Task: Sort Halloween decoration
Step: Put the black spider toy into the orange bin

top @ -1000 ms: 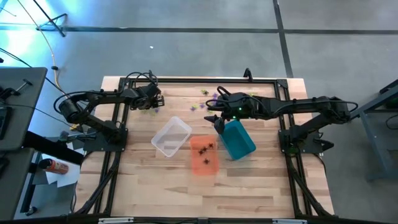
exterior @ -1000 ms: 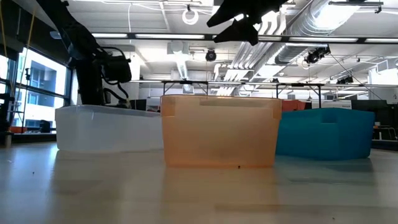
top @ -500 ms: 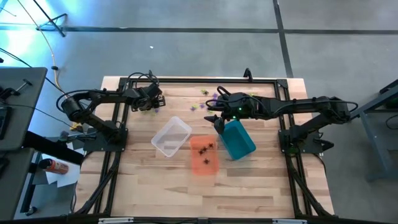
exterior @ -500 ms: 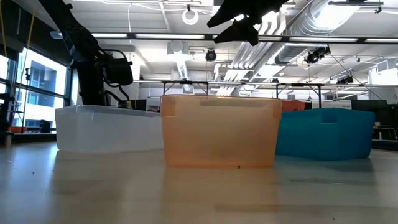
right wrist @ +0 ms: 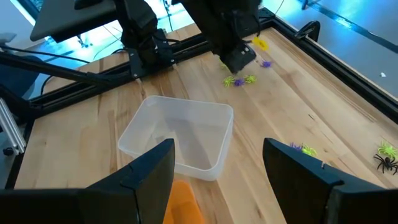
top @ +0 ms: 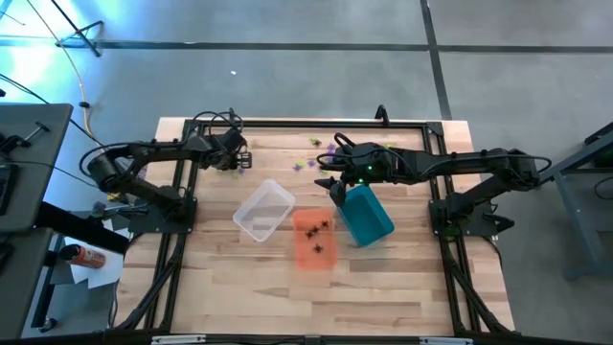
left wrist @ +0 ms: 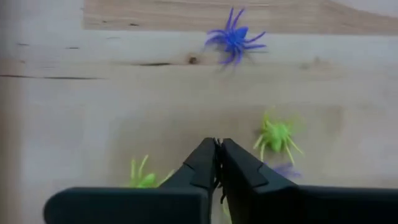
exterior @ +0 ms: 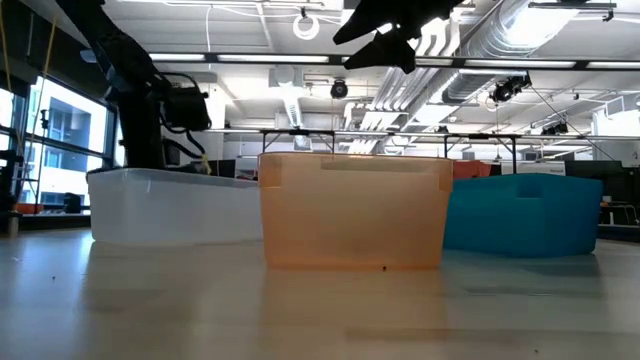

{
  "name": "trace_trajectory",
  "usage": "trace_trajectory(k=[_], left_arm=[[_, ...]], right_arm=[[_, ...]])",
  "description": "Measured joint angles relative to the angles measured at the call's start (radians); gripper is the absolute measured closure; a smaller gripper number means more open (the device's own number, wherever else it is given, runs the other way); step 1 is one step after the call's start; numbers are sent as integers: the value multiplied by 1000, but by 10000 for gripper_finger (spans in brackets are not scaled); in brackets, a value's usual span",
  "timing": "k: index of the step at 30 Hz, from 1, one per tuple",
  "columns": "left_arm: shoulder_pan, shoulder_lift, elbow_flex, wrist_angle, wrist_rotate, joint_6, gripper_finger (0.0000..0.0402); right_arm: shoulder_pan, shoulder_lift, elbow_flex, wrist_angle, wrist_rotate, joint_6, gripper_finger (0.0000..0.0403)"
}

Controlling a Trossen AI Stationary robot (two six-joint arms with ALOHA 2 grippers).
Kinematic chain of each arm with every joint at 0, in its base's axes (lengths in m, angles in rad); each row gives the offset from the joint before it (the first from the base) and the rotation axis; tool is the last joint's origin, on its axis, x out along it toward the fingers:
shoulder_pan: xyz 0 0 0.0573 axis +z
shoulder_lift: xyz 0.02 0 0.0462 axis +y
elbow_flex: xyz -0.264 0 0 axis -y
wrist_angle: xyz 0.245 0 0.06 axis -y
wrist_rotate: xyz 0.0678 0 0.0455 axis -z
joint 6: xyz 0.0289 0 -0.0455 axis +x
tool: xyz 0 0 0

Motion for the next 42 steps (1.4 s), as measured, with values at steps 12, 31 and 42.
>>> trace_trajectory(k=[12,31,42], left_arm=[[-9,-360,0,-87,159,214,400],[-532,-539,17,833,338,506,401],[-674,-360,150,780,248,811,401]], right_arm=[[-2,0,0,1,0,-36,163],[1,0,0,318,-46,-44,163],[19,0,0,376,-185,-155,163]])
